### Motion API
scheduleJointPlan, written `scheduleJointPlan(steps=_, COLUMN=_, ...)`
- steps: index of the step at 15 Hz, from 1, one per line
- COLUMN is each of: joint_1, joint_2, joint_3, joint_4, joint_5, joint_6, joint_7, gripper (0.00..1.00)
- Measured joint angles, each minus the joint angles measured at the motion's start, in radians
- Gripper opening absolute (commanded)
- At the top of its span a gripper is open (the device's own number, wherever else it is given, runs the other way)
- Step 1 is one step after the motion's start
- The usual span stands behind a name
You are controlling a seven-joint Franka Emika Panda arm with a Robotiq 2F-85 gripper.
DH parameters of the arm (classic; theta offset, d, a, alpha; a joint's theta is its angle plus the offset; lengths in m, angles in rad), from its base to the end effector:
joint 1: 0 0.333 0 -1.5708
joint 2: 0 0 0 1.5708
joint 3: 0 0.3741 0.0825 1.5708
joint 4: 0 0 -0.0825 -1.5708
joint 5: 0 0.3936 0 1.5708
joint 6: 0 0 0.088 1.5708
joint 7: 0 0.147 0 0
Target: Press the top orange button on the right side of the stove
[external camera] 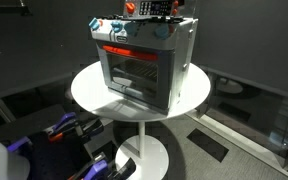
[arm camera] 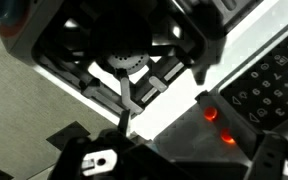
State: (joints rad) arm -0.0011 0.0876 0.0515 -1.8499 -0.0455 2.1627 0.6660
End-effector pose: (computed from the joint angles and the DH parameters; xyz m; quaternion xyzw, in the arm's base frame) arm 0.6299 0.0275 0.5108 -0.9498 0.2913 -0.1116 0.0226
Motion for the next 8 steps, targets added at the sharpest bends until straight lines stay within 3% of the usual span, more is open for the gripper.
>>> scheduleJointPlan(steps=8, joint_1=0.016, joint_2=0.04, joint_3=-0.017, joint_4=0.055, joint_5=0.0, joint_6=-0.04, joint_7=0.001, gripper=1.0)
